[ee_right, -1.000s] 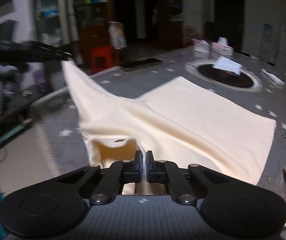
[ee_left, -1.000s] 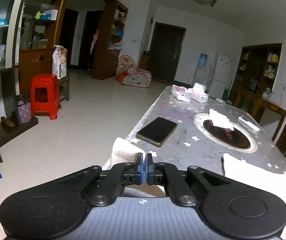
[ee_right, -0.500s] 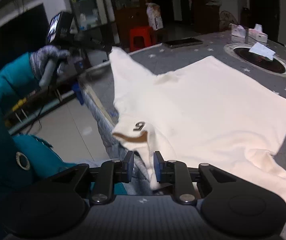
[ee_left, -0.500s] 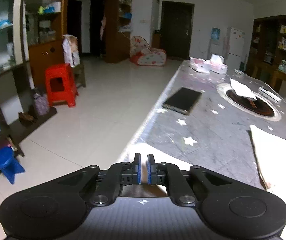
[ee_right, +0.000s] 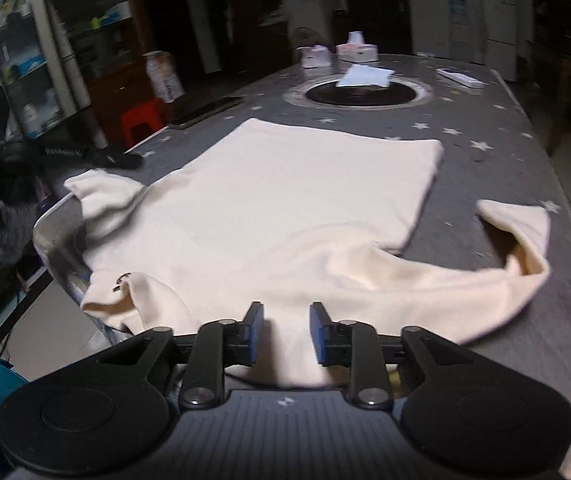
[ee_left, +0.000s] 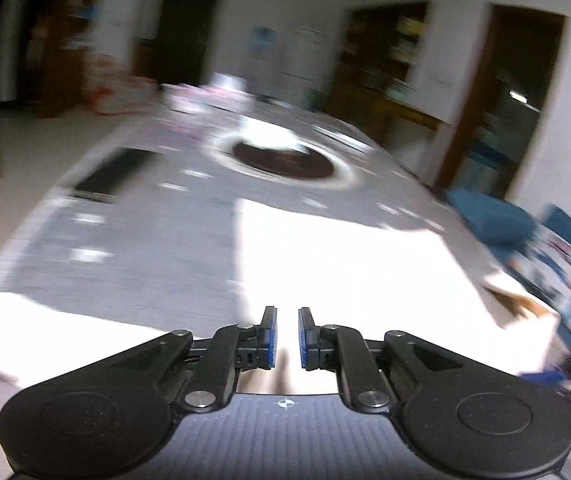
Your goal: Fold clothes
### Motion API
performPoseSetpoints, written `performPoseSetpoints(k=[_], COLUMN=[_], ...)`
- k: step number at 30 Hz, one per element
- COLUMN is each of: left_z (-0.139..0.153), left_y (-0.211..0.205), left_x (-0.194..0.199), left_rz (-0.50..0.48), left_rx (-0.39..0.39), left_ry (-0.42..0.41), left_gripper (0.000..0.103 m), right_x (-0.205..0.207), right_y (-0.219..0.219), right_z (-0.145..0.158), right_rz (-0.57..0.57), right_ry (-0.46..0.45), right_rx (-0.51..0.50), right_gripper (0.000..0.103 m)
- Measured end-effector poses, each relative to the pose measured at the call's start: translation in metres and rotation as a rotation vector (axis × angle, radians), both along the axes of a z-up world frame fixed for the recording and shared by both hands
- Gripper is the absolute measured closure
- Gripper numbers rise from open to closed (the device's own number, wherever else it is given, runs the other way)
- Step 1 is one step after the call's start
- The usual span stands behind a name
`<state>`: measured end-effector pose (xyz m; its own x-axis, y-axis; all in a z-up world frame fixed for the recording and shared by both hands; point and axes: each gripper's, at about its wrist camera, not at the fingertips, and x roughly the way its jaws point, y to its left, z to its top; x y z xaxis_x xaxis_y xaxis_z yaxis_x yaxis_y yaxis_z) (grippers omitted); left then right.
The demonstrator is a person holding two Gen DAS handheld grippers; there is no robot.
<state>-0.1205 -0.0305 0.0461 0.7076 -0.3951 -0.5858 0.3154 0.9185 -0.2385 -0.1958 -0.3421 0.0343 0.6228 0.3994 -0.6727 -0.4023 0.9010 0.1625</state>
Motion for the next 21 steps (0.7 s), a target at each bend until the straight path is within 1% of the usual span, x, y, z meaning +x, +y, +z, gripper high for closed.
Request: performPoseSetpoints(k=[5, 8, 9, 11, 14, 15, 17, 21], left_z=[-0.013, -0.022, -0.025, -0.03, -0.035, -0.035, -0.036, -0.035], left_y=[-0.066, -0.095, -0.103, -0.113, -0.122, -0.123, -0.125, -0.124], left_x=[-0.002, -0.011, -0.013, -0.02, -0.028, -0.031, -0.033, -0.036], left_rz=[-0.221, -0.326, -0.351, -0.387, -0.418, -0.424, -0.425, -0.424], left_rx=[-0.005, -0.004, 0.0, 0.006, 0.015, 0.018, 0.016, 0.008], left_ry=[0.023, 0.038, 0.048, 0.066, 0.068, 0.059, 0.058, 0.063], left_gripper=[0.083, 0.081, 0.081, 0.079, 0.067, 0.064, 0.061, 0.059], right_x=[-0.007, 0.004, 0.011, 0.026, 0.048, 0.053, 0.06, 0.056], right_y=[-0.016, -0.028, -0.032, -0.041, -0.05, -0.053, -0.059, -0.075], right_z=[0.01, 0.016, 0.015, 0.007, -0.007, -0.011, -0.018, -0.026], right_rz=[-0.071, -0.145, -0.171, -0.231, -0.292, -0.317, -0.376, -0.496], right_ry=[-0.037, -0.096, -0.103, -0.088, -0.077, -0.08, -0.089, -0.133], right_rx=[0.006, 0.027, 0.04, 0.062, 0.067, 0.05, 0.006, -0.091], right_gripper=[0.07, 0.065, 0.065, 0.064, 0.064, 0.064, 0.064, 0.064])
